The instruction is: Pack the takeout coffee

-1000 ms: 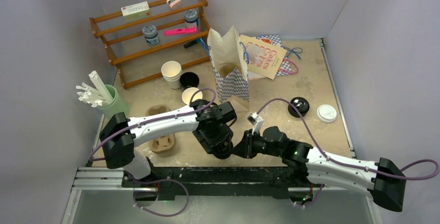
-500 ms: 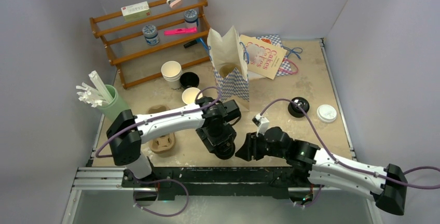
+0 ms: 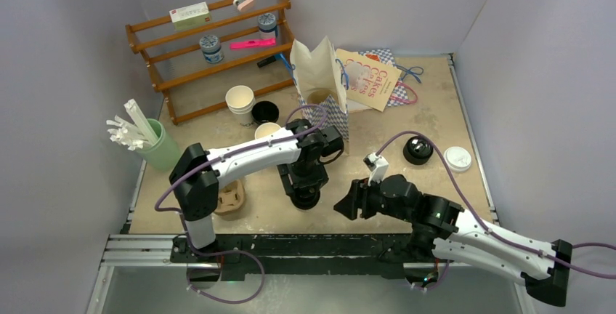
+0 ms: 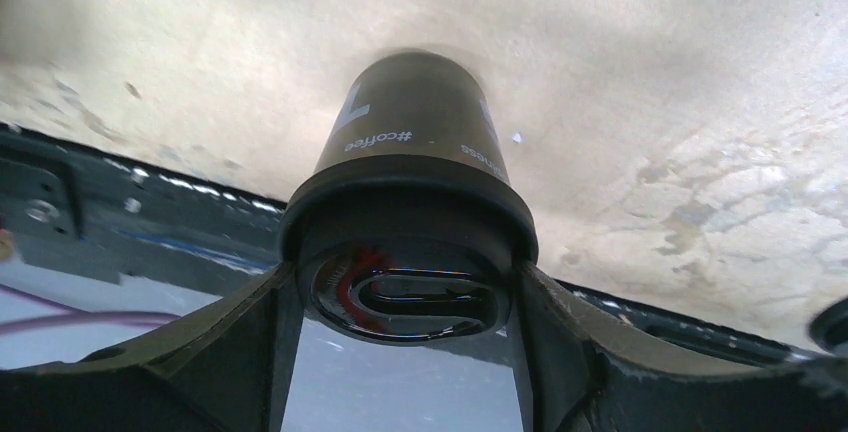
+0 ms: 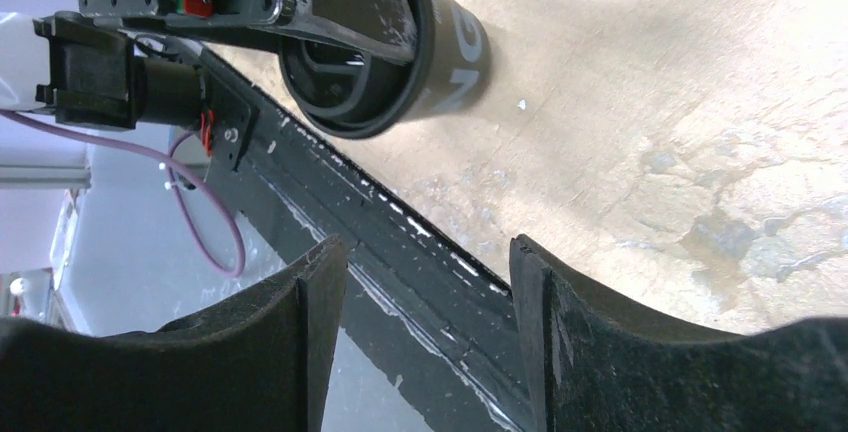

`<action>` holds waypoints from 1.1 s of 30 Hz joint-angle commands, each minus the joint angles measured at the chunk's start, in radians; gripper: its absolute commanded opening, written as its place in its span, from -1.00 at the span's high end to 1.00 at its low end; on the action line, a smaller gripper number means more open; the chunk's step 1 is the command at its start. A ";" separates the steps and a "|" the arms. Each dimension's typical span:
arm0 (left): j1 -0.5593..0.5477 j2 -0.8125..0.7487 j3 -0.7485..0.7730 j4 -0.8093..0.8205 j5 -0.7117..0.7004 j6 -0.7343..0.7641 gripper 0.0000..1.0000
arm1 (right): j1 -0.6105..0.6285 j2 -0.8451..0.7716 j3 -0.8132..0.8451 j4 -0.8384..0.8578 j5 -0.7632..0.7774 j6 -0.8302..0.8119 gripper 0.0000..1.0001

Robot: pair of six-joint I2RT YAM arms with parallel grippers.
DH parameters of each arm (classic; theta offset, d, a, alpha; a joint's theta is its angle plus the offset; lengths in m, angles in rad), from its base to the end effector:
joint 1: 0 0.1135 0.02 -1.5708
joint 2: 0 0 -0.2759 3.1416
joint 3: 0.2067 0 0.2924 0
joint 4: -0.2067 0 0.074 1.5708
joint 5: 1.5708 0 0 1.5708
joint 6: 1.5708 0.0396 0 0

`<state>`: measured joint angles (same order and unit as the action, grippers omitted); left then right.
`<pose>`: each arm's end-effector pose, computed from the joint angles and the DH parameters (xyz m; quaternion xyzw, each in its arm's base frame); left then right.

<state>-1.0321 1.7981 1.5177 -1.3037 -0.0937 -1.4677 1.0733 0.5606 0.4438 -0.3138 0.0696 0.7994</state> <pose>0.1942 -0.3177 0.2474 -0.2155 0.9754 0.0211 0.0423 0.0887 0.1575 0.2391 -0.0963 0.8360 0.4171 0.3433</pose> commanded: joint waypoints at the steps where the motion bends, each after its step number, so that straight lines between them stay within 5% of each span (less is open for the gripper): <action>1: 0.024 -0.006 0.038 -0.037 -0.153 0.159 0.64 | 0.003 -0.004 0.055 -0.039 0.073 -0.034 -0.27; 4: 0.034 0.011 0.048 -0.025 -0.140 0.210 0.51 | 0.003 0.000 0.071 -0.047 0.083 -0.045 -0.28; 12: 0.072 -0.015 0.059 0.012 -0.109 0.266 -0.28 | 0.003 0.017 0.109 -0.074 0.080 -0.074 -0.31; 18: 0.123 -0.068 0.076 0.037 -0.061 0.339 -0.62 | 0.002 0.048 0.119 -0.049 0.056 -0.098 -0.38; 33: 0.179 -0.100 0.027 0.140 0.060 0.410 -0.66 | -0.047 0.238 0.064 0.258 0.018 -0.033 -0.56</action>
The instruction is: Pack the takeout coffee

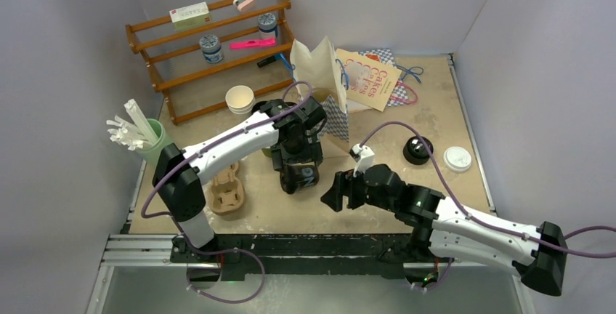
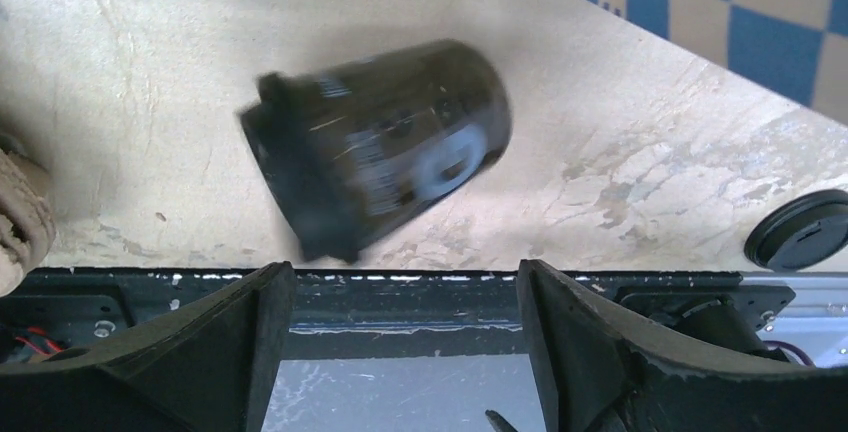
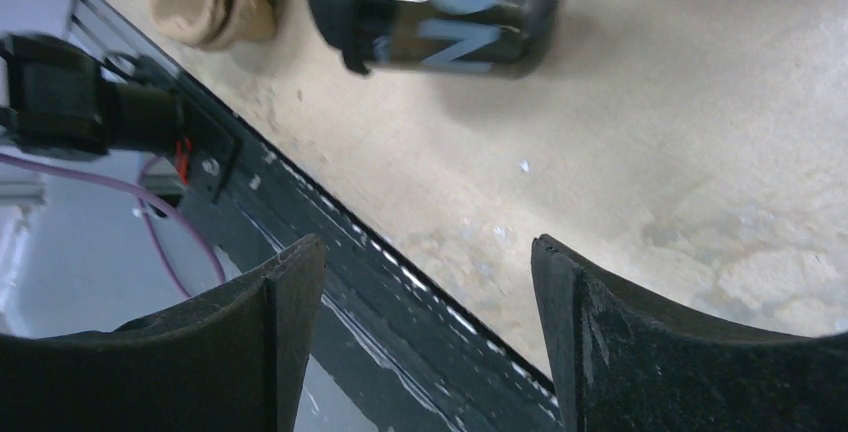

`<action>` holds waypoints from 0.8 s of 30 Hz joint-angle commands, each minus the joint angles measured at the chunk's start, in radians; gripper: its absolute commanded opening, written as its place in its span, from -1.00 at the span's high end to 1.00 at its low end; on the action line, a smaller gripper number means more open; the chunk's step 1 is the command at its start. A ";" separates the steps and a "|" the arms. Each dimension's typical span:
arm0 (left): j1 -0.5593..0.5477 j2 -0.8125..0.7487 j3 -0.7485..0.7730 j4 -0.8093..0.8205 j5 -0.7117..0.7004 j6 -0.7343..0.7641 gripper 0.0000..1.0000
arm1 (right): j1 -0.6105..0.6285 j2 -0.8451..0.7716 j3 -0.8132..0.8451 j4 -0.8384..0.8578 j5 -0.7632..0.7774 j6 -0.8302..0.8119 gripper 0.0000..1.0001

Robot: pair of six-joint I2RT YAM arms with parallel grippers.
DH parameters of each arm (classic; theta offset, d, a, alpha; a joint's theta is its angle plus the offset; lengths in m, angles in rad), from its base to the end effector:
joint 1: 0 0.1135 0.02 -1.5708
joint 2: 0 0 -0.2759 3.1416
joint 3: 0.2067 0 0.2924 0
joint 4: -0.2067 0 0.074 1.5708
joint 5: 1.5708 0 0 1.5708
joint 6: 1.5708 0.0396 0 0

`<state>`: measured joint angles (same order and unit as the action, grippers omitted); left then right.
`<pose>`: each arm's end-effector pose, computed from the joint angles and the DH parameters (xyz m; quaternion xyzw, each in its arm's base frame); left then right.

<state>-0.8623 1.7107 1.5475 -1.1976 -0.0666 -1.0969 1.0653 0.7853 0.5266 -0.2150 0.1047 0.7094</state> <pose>0.2455 -0.2825 0.2884 -0.1198 0.9867 -0.0685 0.0859 0.1091 0.1885 0.2417 -0.1240 0.8435 0.3756 0.3634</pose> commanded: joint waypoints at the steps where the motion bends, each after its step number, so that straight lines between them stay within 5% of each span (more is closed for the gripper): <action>1: 0.009 -0.003 0.001 0.029 0.034 0.040 -0.66 | -0.060 0.020 -0.035 0.193 -0.036 0.066 -0.57; 6: 0.013 0.009 0.020 0.042 0.032 0.066 -0.66 | -0.189 0.042 -0.108 0.343 -0.140 0.117 -0.60; 10: 0.035 -0.047 0.036 0.023 -0.015 0.108 -0.63 | -0.196 0.128 -0.035 0.297 -0.187 0.027 -0.61; 18: 0.178 -0.445 -0.304 0.240 0.062 0.212 -0.41 | -0.169 0.229 0.093 0.234 -0.173 -0.126 -0.90; 24: 0.249 -0.672 -0.537 0.333 0.151 0.212 -0.46 | -0.085 0.296 0.152 0.244 -0.048 -0.163 -0.78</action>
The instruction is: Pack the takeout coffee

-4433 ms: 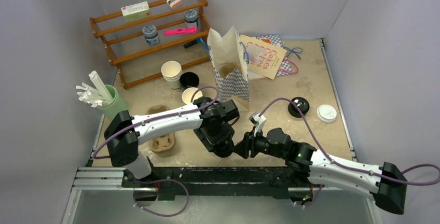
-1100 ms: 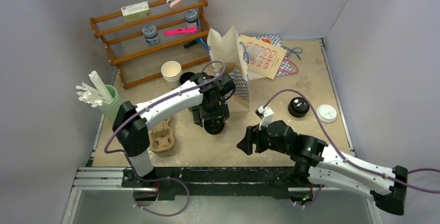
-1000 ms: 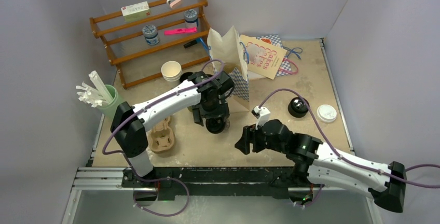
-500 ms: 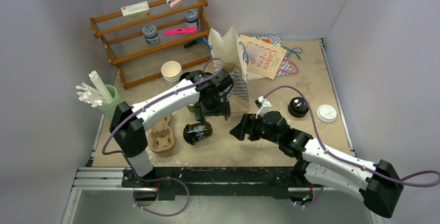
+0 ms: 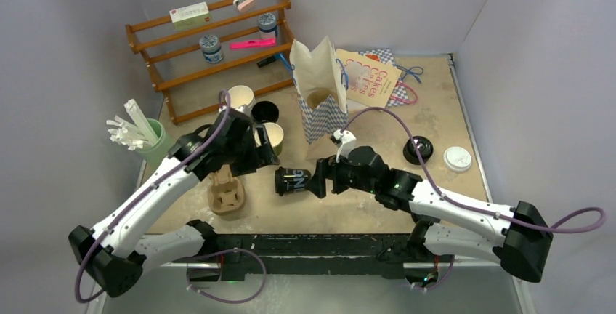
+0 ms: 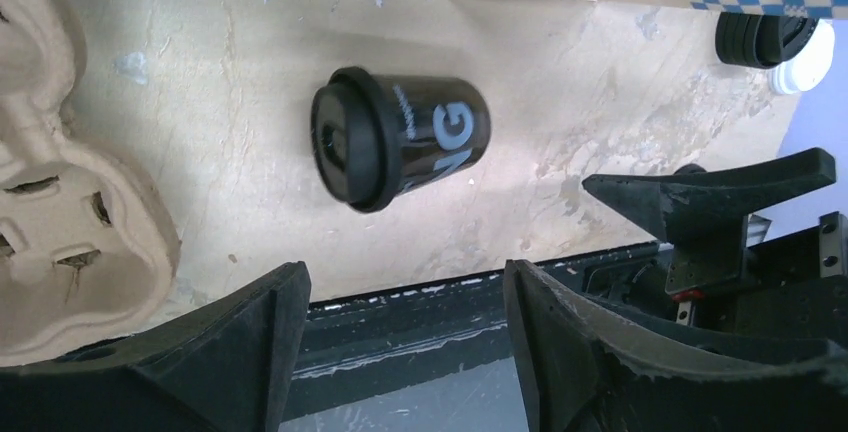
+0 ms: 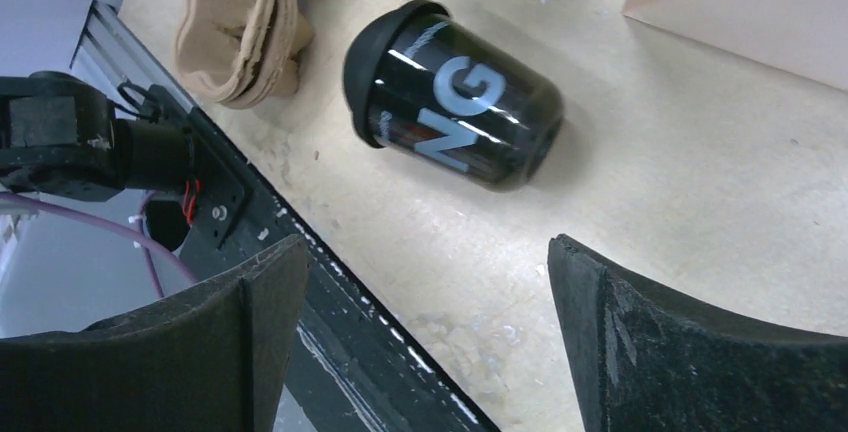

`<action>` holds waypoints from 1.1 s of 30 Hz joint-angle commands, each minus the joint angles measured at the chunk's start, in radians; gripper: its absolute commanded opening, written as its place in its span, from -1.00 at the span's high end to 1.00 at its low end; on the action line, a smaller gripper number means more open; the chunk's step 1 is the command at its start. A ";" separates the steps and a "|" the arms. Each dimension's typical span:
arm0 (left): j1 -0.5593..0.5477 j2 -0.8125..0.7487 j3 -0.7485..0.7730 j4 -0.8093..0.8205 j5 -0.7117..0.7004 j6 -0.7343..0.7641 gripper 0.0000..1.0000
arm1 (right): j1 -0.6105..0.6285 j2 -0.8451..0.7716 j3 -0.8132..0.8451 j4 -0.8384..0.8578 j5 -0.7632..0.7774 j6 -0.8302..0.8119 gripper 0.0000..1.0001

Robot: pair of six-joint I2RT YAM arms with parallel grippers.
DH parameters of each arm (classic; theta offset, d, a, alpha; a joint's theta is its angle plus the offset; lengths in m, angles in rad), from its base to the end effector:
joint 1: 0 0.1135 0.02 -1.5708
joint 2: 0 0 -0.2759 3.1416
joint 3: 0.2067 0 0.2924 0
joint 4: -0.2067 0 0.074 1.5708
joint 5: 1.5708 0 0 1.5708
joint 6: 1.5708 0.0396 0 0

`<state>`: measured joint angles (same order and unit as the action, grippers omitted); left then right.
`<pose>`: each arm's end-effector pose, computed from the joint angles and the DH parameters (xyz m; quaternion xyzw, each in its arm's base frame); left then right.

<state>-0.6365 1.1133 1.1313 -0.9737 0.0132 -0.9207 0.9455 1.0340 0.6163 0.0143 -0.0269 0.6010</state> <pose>0.1997 -0.1483 0.3334 -0.1330 0.9437 -0.2171 0.2111 0.1568 0.2190 0.2448 -0.1503 0.8207 0.3929 0.3865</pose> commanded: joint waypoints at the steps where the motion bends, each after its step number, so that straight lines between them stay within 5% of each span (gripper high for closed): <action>1: 0.024 -0.101 -0.151 0.133 0.071 0.035 -0.47 | 0.036 0.072 0.076 0.018 0.092 -0.054 -0.74; 7: 0.030 -0.216 -0.329 0.341 0.104 0.011 -0.46 | 0.036 0.198 0.156 0.022 0.145 -0.034 -0.60; 11: 0.037 -0.214 -0.429 0.453 0.123 -0.018 -0.26 | 0.037 0.256 0.161 0.080 0.169 -0.066 -0.46; 18: 0.062 -0.154 -0.458 0.537 0.098 0.015 -0.20 | 0.034 0.302 0.149 0.204 0.007 -0.326 -0.50; 26: 0.133 -0.101 -0.526 0.661 0.192 0.007 -0.05 | 0.033 0.348 0.226 0.056 -0.144 -0.627 -0.63; 33: 0.133 -0.082 -0.567 0.682 0.266 -0.033 0.17 | 0.020 0.392 0.223 0.021 -0.174 -0.633 -0.47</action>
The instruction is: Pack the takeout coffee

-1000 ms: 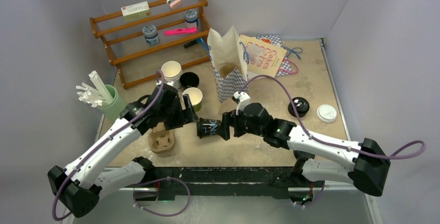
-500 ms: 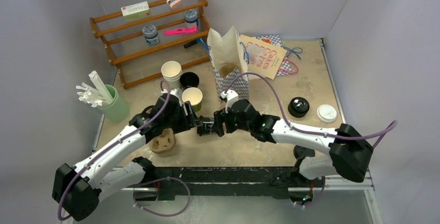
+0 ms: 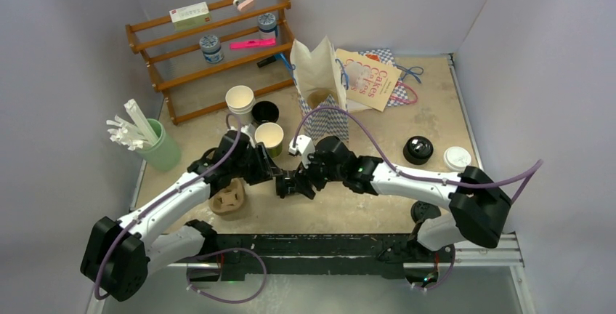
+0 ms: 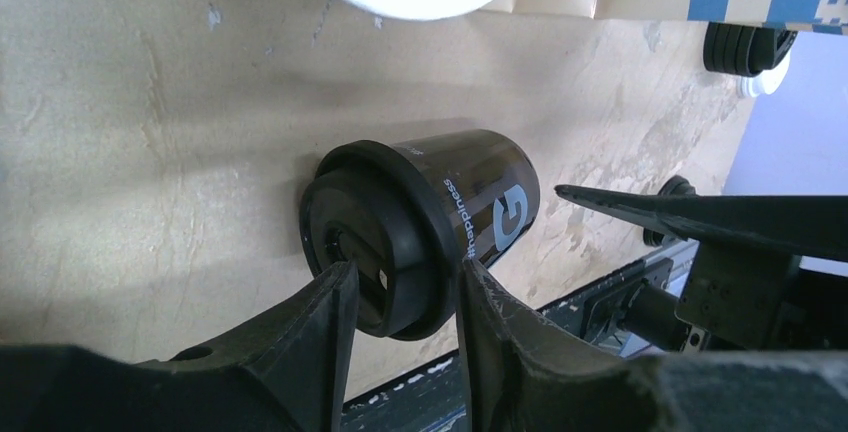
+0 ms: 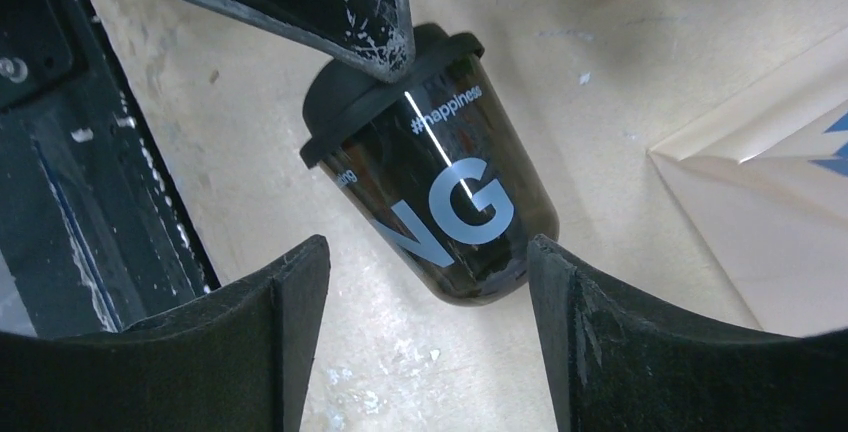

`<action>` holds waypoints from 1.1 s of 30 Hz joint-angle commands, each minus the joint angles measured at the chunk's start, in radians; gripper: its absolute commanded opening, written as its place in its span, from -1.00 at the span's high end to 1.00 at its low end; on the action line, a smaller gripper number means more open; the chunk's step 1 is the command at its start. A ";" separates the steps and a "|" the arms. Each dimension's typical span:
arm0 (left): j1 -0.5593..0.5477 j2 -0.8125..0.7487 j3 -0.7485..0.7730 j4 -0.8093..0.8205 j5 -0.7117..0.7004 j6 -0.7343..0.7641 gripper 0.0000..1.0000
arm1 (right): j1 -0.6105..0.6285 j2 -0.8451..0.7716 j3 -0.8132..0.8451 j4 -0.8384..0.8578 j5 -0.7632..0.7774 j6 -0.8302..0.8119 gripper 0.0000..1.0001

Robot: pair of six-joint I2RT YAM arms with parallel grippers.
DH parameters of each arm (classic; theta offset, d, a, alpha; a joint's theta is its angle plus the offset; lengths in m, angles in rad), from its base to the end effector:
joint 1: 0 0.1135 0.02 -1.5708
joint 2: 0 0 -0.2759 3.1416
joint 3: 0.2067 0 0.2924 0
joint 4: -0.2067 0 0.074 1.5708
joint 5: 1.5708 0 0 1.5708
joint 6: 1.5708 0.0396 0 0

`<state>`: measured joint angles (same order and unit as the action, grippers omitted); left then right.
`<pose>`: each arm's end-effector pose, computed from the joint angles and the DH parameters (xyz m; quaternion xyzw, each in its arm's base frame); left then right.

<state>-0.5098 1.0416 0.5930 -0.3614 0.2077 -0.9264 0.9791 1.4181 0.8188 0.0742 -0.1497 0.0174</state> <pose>0.2075 -0.1254 0.2000 -0.1533 0.9115 -0.3155 0.2148 0.1881 0.2906 0.2176 -0.4327 0.7487 0.2949 0.4065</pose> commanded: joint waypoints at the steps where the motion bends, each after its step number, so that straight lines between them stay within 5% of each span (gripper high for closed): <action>1: 0.007 -0.011 -0.039 0.079 0.087 -0.038 0.17 | -0.017 0.011 0.015 -0.037 -0.061 -0.047 -0.45; 7: 0.007 -0.003 -0.052 0.107 0.165 -0.044 0.25 | -0.037 0.048 0.030 -0.054 -0.108 -0.040 -0.29; 16: 0.007 0.069 -0.016 0.134 0.268 -0.022 0.61 | -0.057 0.081 0.017 -0.050 -0.138 0.040 -0.04; 27: 0.005 0.108 0.101 0.150 0.397 0.005 0.72 | -0.057 -0.001 -0.046 -0.029 -0.166 0.102 -0.08; 33: 0.002 0.135 0.136 0.151 0.425 0.014 0.73 | -0.057 -0.075 -0.088 -0.045 -0.132 0.120 -0.30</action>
<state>-0.4999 1.1694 0.6868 -0.2504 0.5648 -0.9306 0.9207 1.3998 0.7662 0.0460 -0.2970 0.1112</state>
